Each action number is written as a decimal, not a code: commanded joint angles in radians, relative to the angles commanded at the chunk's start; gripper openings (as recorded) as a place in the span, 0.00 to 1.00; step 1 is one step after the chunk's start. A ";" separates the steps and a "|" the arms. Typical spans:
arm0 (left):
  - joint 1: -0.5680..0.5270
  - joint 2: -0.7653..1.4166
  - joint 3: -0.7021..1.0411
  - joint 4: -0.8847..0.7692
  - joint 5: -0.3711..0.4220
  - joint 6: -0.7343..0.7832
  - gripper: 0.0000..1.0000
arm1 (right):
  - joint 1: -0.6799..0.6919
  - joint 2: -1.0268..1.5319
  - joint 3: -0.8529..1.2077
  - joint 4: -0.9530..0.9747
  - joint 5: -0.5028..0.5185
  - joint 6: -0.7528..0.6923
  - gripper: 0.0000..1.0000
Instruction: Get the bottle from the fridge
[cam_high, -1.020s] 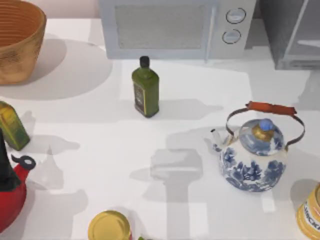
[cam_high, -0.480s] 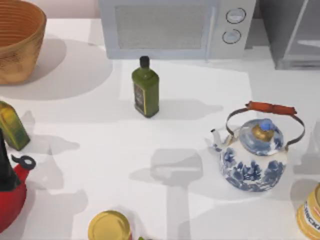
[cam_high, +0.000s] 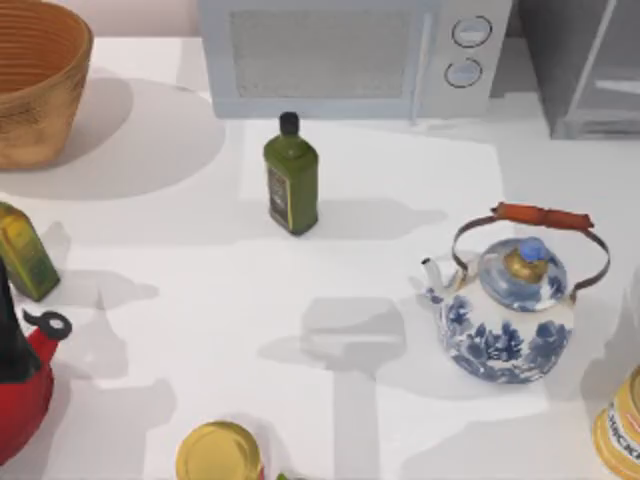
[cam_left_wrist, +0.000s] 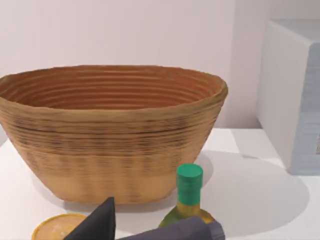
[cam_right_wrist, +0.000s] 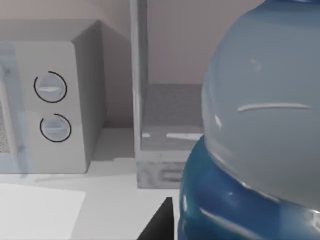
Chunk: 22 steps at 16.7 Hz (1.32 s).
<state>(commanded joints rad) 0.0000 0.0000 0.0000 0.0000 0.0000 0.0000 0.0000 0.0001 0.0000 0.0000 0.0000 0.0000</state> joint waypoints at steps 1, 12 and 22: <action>0.000 0.000 0.000 0.000 0.000 0.000 1.00 | 0.000 0.000 0.000 0.000 0.000 0.000 0.00; 0.000 0.000 0.000 0.000 0.000 0.000 1.00 | 0.263 0.354 0.176 0.296 0.158 -0.016 0.00; 0.000 0.000 0.000 0.000 0.000 0.000 1.00 | 0.878 1.302 0.579 0.922 0.675 -0.029 0.00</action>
<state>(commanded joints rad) 0.0000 0.0000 0.0000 0.0000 0.0000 0.0000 0.8780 1.3018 0.5786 0.9224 0.6755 -0.0291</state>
